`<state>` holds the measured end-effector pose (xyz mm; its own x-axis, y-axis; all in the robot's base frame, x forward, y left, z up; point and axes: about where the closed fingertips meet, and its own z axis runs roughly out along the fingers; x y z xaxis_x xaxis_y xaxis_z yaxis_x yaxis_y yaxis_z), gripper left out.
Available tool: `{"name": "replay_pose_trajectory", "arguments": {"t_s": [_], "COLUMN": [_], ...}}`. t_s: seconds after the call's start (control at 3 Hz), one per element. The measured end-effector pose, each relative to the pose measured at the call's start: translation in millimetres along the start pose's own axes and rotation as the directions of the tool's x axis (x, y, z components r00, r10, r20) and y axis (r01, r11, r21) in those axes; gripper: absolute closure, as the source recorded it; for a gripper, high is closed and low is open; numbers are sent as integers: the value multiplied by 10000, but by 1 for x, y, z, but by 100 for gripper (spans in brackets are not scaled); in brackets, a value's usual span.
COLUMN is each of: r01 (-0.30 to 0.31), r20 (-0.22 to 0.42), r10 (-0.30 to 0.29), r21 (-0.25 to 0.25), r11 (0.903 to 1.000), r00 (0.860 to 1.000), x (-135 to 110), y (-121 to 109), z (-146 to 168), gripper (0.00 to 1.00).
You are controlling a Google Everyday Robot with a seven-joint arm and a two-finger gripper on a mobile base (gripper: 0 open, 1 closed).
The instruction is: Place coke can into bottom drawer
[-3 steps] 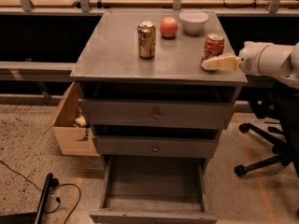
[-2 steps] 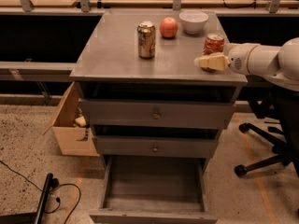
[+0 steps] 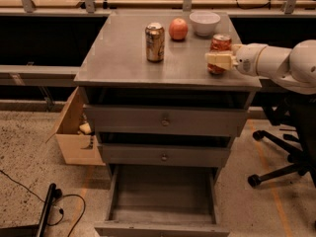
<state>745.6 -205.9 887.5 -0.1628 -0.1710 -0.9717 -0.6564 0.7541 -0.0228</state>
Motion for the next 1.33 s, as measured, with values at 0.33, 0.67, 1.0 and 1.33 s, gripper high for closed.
{"name": "replay_pose_trajectory", "arguments": {"t_s": [0.33,0.67,1.0,1.33], "r01": [-28,-363,-316,-316], "r20": [362,787,573,574], "r10": [58,567,523,524], "r21": [-803,-2390,-3161,-3166], "r11": [9968,9703,9482,9480], "r00": [9993,9953,9970,9970], "x": [-11,2,6,6], "y": [3,25,47,47], "z": [-32,-66,-68,-68], "gripper": [95,100,100,100]}}
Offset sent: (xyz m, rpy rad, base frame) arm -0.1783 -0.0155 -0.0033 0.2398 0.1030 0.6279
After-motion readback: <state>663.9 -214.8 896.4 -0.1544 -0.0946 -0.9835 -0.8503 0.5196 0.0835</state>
